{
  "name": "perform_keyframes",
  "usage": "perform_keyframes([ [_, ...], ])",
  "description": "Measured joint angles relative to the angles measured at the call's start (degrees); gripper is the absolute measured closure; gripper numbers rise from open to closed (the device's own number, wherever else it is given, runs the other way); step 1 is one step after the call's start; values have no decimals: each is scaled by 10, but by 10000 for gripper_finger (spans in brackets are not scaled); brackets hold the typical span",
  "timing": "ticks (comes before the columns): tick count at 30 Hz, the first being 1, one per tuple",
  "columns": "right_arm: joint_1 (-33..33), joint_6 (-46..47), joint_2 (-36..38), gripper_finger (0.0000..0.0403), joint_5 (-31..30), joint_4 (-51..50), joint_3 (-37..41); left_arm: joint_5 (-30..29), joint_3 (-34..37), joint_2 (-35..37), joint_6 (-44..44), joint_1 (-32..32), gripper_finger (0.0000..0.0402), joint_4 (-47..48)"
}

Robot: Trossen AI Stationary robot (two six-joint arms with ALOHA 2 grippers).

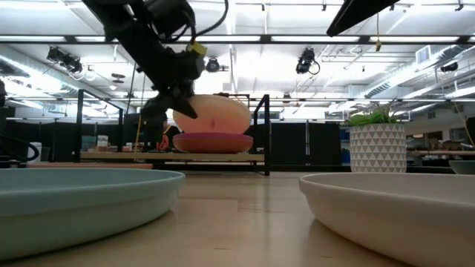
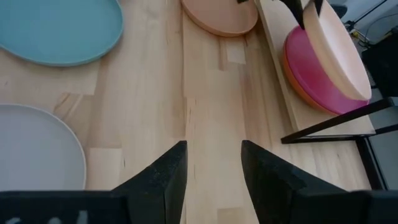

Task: Place and stack plates onto a shelf
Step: Put the white plate on the shelf

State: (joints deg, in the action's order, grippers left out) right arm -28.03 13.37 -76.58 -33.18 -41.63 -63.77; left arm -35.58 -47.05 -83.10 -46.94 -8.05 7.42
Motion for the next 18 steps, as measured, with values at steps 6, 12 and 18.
perform_keyframes([
  [6,0,0,0,245,2,0,0,20,0,-30,-32,-32,327,-23],
  [12,0,2,0,245,4,0,0,31,0,-40,-24,-31,314,-25],
  [18,0,13,0,245,12,0,0,74,-19,-17,48,-33,249,25],
])
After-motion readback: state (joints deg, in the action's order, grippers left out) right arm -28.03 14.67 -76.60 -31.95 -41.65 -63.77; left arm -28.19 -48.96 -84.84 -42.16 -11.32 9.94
